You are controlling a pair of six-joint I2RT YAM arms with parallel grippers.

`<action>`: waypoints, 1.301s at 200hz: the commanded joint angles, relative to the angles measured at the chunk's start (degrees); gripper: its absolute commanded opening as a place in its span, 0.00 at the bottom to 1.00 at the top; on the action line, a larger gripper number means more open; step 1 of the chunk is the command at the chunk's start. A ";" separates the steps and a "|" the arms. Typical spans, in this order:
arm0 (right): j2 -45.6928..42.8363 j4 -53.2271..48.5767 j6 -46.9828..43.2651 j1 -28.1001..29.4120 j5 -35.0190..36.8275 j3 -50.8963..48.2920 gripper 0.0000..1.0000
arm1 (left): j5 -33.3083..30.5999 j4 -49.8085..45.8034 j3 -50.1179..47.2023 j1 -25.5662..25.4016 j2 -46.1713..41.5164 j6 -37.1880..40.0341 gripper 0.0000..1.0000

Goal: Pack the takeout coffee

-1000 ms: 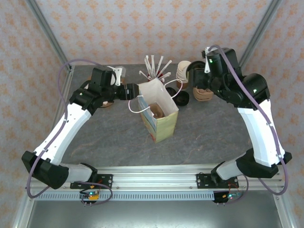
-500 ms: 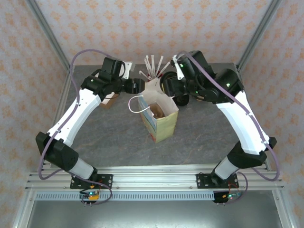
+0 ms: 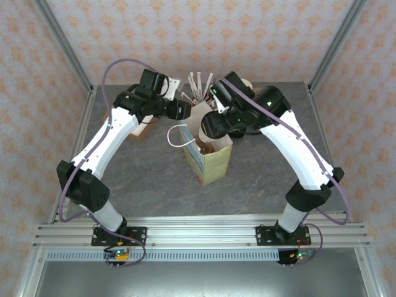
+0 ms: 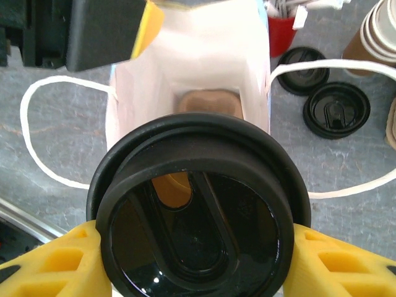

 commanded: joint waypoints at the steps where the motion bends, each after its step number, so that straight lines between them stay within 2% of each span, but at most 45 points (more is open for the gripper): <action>1: 1.45 -4.59 0.91 0.41 0.48 -0.29 0.53 | 2.65 -0.50 0.46 -0.45 -0.26 1.65 0.52; 40: 3.40 -7.20 0.62 0.41 1.22 -0.20 0.53 | 6.51 2.33 -3.41 -0.45 -2.48 -0.16 0.44; 70: 3.96 -7.90 0.48 0.41 1.21 -0.71 0.53 | 7.02 4.08 -7.33 -0.67 -5.18 -2.28 0.42; 142: 5.68 -9.87 -1.57 0.41 -0.53 -0.90 0.51 | 5.46 4.71 -9.45 -1.07 -7.37 -3.85 0.47; 260: 8.54 -10.73 -4.52 0.41 2.06 -4.15 0.50 | 3.35 3.58 -7.58 -1.07 -5.89 -3.55 0.50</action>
